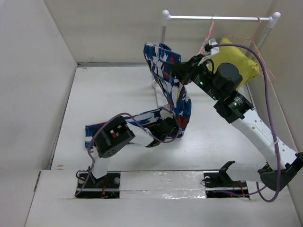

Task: Place the trousers on the hanger
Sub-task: Fold the trousers at the center of the board.

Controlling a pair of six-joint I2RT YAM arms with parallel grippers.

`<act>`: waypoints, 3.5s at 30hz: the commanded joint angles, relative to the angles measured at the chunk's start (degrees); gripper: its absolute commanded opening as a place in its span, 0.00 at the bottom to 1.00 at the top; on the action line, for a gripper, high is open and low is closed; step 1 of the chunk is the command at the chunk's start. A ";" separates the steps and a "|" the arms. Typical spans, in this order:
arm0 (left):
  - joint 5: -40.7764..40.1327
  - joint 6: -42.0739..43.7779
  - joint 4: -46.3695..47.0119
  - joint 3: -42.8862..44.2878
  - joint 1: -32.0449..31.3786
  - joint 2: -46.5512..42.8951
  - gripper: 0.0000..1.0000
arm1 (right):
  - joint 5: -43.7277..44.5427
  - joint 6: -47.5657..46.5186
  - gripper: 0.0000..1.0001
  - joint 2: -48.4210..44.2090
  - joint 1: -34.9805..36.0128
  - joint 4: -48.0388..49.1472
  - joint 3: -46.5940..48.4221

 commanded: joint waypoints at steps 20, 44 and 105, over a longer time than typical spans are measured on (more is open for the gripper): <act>-29.63 -1.90 -32.58 -16.24 -2.23 -68.60 0.15 | -2.80 -3.31 0.00 5.03 3.99 6.37 2.42; -42.23 -2.51 -56.63 -2.96 -2.24 -93.97 0.23 | 7.30 -8.85 0.82 23.79 26.79 9.71 -8.62; 6.73 0.82 -8.28 -20.36 33.36 -32.70 0.35 | -10.10 -2.36 0.00 -4.02 -0.49 16.11 -52.94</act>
